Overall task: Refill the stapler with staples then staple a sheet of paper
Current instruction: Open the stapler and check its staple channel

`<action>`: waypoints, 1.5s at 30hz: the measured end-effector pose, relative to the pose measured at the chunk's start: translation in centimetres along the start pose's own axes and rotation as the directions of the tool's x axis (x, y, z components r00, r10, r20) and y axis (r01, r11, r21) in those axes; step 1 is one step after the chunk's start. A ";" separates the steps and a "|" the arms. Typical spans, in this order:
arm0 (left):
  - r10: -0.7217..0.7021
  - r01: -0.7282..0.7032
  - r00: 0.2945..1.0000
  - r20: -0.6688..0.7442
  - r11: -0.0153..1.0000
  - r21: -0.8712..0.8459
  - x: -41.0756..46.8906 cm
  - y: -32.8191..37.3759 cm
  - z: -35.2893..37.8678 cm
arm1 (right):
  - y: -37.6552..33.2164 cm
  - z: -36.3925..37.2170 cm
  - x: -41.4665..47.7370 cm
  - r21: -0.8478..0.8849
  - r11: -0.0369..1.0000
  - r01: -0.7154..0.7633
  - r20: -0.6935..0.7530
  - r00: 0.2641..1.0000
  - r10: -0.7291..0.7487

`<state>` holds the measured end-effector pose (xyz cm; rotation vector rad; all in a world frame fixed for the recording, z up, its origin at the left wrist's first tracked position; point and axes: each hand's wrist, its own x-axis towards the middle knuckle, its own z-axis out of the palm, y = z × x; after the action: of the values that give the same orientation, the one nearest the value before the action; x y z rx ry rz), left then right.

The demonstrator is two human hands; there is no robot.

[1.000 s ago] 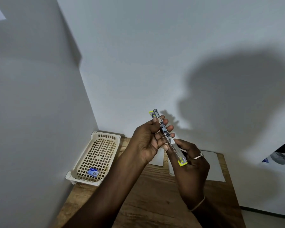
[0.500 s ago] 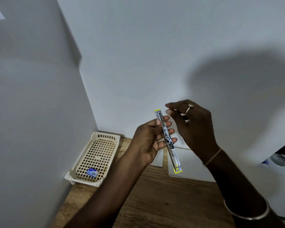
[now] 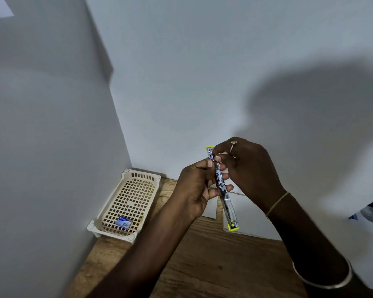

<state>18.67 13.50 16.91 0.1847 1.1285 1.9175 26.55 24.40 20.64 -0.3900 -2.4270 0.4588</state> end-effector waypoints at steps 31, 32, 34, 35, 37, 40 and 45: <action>-0.159 0.169 0.982 -0.101 0.980 0.105 0.6 -1.0 -0.6 | 0.4 2.1 -3.2 -0.159 0.987 -0.025 0.177 0.983 0.053; -0.163 0.174 0.981 -0.106 0.979 0.106 0.7 -1.1 -0.6 | 0.4 2.2 -3.3 -0.159 0.987 -0.020 0.180 0.982 0.049; -0.167 0.179 0.980 -0.111 0.979 0.103 0.6 -1.4 -0.6 | 0.4 2.2 -3.6 -0.157 0.987 -0.021 0.181 0.982 0.050; -0.167 0.179 0.980 -0.112 0.978 0.103 0.6 -1.5 -0.6 | 0.3 2.2 -3.6 -0.160 0.987 -0.023 0.178 0.983 0.052; -0.162 0.172 0.980 -0.118 0.982 0.082 0.7 -1.4 -0.6 | 0.1 2.0 -3.8 -0.147 0.989 -0.005 0.151 0.988 0.027; -0.113 0.117 0.982 -0.153 0.993 0.021 1.2 0.0 -0.7 | -0.8 2.1 -4.9 -0.111 0.993 0.046 0.123 0.992 -0.033; -0.023 0.029 0.993 -0.113 0.999 0.046 1.7 2.2 -0.8 | -1.1 2.9 -6.5 -0.061 0.995 0.085 0.043 0.996 -0.082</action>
<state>15.91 13.85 17.64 0.0888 1.2459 1.8986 29.46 20.25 15.58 -0.3074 -2.4906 0.3576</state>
